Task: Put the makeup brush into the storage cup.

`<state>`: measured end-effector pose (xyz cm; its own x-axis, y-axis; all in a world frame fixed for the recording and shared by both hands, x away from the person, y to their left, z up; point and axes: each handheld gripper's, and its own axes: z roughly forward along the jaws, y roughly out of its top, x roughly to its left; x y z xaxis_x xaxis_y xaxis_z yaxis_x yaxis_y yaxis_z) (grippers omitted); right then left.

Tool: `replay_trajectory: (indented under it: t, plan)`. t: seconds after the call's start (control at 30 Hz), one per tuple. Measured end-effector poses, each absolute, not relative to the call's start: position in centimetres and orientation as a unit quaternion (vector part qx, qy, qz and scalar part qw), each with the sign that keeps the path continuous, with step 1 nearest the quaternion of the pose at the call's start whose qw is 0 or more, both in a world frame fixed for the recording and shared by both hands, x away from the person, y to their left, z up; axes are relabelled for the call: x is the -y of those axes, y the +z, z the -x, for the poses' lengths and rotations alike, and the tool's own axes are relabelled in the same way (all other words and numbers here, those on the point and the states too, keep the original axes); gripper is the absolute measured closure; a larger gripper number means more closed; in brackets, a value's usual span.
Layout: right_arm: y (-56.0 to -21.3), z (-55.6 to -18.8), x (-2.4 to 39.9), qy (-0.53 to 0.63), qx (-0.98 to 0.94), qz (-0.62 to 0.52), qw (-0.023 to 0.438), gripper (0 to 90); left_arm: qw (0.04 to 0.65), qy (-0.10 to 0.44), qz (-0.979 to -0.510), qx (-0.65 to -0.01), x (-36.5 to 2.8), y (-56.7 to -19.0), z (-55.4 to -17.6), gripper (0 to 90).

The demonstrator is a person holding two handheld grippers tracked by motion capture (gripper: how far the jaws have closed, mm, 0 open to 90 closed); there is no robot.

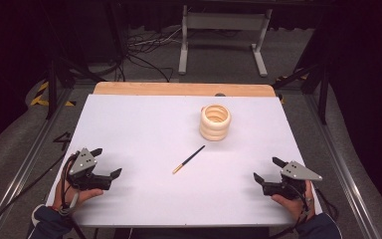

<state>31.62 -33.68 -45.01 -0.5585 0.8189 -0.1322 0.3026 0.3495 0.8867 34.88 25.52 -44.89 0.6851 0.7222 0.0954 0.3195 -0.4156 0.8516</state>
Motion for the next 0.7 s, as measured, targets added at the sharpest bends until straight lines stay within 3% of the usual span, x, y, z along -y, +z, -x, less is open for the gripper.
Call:
replay_trajectory:
  t: [0.53,0.7]
  plan:
    - [-44.65,-31.78,33.30,0.438,-0.772,-0.358,0.291,11.8,0.422,0.226,-0.818,-0.319,-25.96,-45.28,-34.85,5.2]
    - [-44.30,-31.72,33.19,0.434,-0.777,-0.353,0.290,16.5,0.423,0.232,-0.815,-0.320,-25.95,-45.21,-34.69,5.5]
